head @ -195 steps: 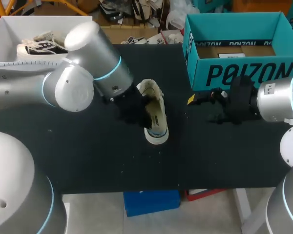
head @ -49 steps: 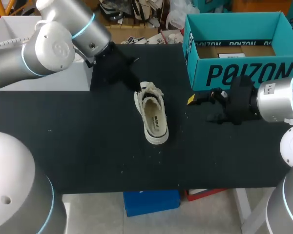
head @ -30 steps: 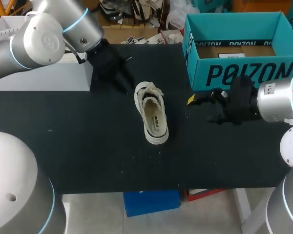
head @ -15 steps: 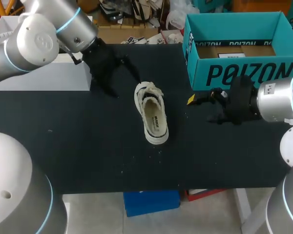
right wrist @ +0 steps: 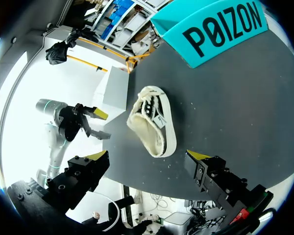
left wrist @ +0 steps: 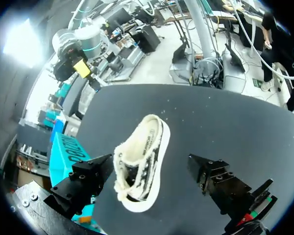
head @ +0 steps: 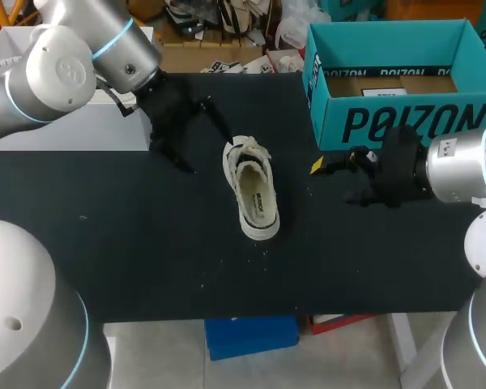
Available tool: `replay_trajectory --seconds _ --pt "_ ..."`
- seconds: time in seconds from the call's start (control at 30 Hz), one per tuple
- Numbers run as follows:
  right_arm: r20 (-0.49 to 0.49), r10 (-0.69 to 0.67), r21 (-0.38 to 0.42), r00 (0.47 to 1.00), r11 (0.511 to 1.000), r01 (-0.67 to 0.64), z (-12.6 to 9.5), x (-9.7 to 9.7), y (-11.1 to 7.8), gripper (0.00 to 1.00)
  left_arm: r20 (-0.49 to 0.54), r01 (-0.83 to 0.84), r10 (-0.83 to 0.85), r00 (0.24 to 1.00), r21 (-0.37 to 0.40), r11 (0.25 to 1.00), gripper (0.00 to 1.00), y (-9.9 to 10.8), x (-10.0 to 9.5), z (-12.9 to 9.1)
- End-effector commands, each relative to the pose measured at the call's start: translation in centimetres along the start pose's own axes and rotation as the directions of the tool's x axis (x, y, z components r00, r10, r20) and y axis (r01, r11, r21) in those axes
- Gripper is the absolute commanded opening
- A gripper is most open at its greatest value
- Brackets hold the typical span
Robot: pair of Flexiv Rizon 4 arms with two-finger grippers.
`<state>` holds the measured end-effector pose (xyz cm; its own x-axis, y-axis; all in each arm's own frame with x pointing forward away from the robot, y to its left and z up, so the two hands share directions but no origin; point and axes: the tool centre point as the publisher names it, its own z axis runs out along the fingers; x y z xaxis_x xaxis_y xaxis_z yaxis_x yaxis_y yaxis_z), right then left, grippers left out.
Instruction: Take the shoe out of the shoebox, open the shoe tongue, remove and reinsert the insole, then place the shoe into the shoebox
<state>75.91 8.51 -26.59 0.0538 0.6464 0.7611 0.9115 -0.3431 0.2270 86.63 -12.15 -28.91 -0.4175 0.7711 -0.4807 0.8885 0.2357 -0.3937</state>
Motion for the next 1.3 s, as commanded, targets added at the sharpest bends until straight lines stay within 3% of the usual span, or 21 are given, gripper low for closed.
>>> replay_trajectory --seconds 0.03,0.13,0.57,0.63,0.77,0.9,1.3 --pt "0.001 0.001 0.001 1.000 1.000 -0.001 0.0 0.0 0.0 1.00 0.076 0.391 -0.397 0.914 0.087 0.916 1.00 0.3 2.2 -1.8" --pt "0.001 0.001 0.001 1.000 1.000 -0.001 0.0 0.0 0.0 1.00 0.136 0.475 -0.490 0.861 0.125 0.871 1.00 -0.4 4.4 -3.1" --pt "0.001 0.001 0.001 1.000 1.000 -0.001 0.0 0.0 0.0 1.00 0.136 0.475 -0.490 0.861 0.125 0.871 1.00 -0.4 4.4 -3.1" --pt "0.001 0.001 0.001 1.000 1.000 -0.001 0.0 0.0 0.0 1.00 0.154 0.613 -0.609 0.778 0.026 0.790 1.00 0.8 4.1 -2.5" --pt "0.001 0.001 0.001 1.000 1.000 -0.001 0.0 0.0 0.0 1.00 0.174 0.757 -0.747 0.641 0.012 0.653 1.00 2.7 5.5 -3.2" --pt "0.001 0.001 0.001 1.000 1.000 -0.001 0.0 0.0 0.0 1.00 0.202 0.804 -0.791 0.577 0.031 0.594 1.00 3.5 7.1 -4.3" --pt "0.001 0.001 0.001 1.000 1.000 -0.001 0.0 0.0 0.0 1.00 0.207 0.810 -0.797 0.568 0.029 0.585 1.00 3.8 7.7 -4.8"
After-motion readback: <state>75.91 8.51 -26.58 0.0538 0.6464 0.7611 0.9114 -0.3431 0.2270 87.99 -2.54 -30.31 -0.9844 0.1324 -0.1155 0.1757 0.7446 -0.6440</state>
